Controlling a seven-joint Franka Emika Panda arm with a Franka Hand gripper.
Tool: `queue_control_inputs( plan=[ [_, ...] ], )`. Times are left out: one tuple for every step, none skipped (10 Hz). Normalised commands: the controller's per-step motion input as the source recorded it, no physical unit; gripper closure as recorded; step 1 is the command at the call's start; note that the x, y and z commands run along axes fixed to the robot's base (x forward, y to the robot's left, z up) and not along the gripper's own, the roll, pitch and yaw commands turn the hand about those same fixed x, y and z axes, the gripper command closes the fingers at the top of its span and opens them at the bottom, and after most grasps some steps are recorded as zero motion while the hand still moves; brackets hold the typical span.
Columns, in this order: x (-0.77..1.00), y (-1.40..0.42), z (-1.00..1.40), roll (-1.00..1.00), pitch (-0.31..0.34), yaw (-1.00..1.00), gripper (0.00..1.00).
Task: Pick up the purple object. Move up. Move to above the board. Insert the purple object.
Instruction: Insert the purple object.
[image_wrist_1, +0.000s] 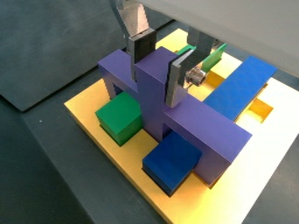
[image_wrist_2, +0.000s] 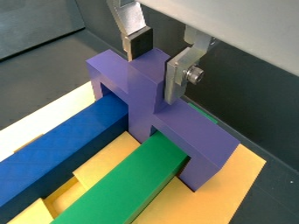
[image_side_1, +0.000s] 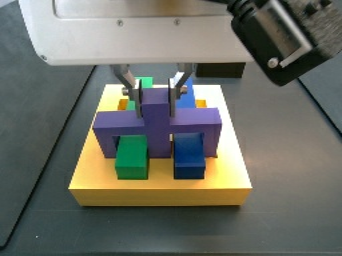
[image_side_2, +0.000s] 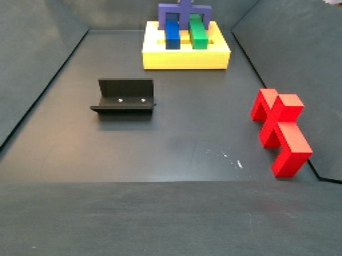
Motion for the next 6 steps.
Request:
queue_control_inputs(
  plan=[
    [0.00, -0.23, -0.17, 0.05, -0.047, 0.00, 1.00],
    [0.13, -0.06, -0.37, 0.06, 0.000, 0.00, 1.00],
    [0.14, 0.00, -0.54, 0.07, 0.000, -0.07, 1.00],
    [0.05, 0.02, -0.75, -0.02, -0.136, -0.08, 1.00],
    [0.00, 0.03, -0.73, -0.09, -0.221, 0.00, 1.00],
    [0.00, 0.00, -0.51, -0.03, -0.104, -0.05, 1.00]
  ],
)
